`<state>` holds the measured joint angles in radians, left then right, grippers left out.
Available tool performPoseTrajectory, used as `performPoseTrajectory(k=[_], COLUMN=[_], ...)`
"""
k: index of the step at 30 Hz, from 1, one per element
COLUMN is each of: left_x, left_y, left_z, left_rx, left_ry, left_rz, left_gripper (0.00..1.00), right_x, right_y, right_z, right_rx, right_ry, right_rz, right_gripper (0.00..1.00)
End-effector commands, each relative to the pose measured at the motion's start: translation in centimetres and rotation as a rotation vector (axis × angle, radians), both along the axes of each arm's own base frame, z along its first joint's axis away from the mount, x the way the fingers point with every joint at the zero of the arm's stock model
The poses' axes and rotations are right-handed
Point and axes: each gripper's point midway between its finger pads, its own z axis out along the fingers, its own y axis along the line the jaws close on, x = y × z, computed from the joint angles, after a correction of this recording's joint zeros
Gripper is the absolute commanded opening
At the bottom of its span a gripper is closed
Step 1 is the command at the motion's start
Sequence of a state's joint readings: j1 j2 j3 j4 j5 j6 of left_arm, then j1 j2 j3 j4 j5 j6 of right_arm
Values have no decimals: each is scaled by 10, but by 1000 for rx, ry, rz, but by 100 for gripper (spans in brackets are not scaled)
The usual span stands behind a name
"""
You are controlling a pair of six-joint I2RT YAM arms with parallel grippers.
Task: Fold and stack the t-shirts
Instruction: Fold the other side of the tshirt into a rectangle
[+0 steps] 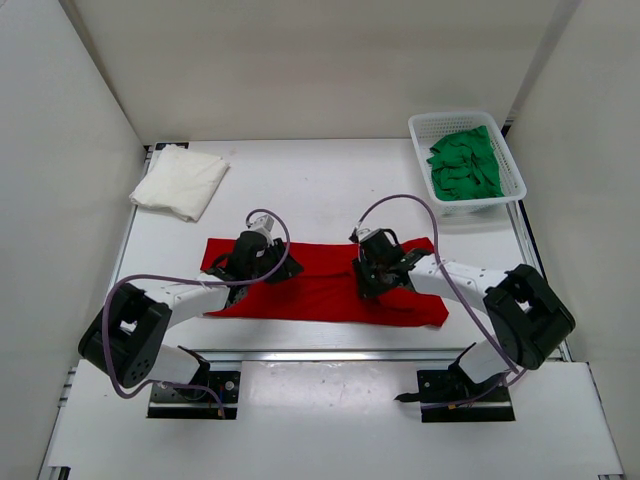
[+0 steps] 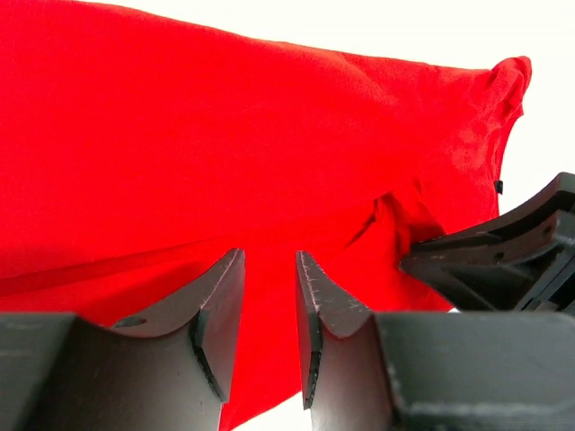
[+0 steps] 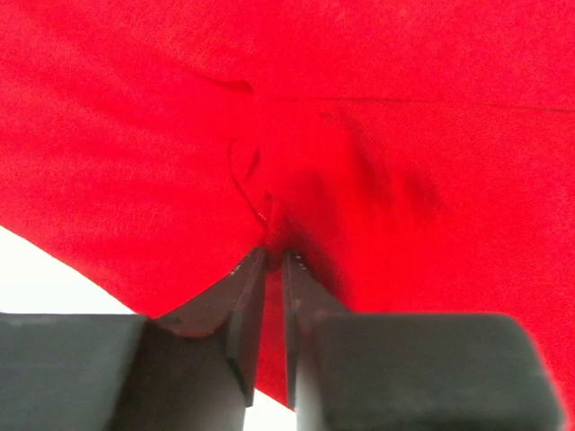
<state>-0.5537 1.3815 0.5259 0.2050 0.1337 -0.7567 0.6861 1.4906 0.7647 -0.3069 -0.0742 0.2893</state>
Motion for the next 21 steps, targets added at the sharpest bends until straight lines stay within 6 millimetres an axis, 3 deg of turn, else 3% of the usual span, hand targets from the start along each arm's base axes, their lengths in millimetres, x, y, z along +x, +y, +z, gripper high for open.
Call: performPoseTrajectory(k=[1, 3, 4, 10, 19, 21], left_x=[-1, -3, -3, -1, 0, 0], left_y=[-4, -5, -6, -8, -2, 1], left_z=[5, 3, 5, 13, 21, 20], left_rx=[-24, -25, -27, -48, -77, -75], left_ry=[-19, -10, -13, -22, -23, -21], left_rz=[-14, -19, -21, -25, -16, -7], left_gripper=[40, 39, 39, 40, 39, 40], right_x=[18, 17, 16, -2, -25, -25], right_y=[7, 11, 14, 21, 37, 43], right_z=[10, 14, 20, 34, 23, 30], right_rx=[-6, -16, -20, -17, 81, 117], right_ry=[-59, -60, -63, 1, 164, 156], right_rz=[-24, -18, -12, 47, 123, 137], right_gripper=[11, 1, 0, 0, 4, 5])
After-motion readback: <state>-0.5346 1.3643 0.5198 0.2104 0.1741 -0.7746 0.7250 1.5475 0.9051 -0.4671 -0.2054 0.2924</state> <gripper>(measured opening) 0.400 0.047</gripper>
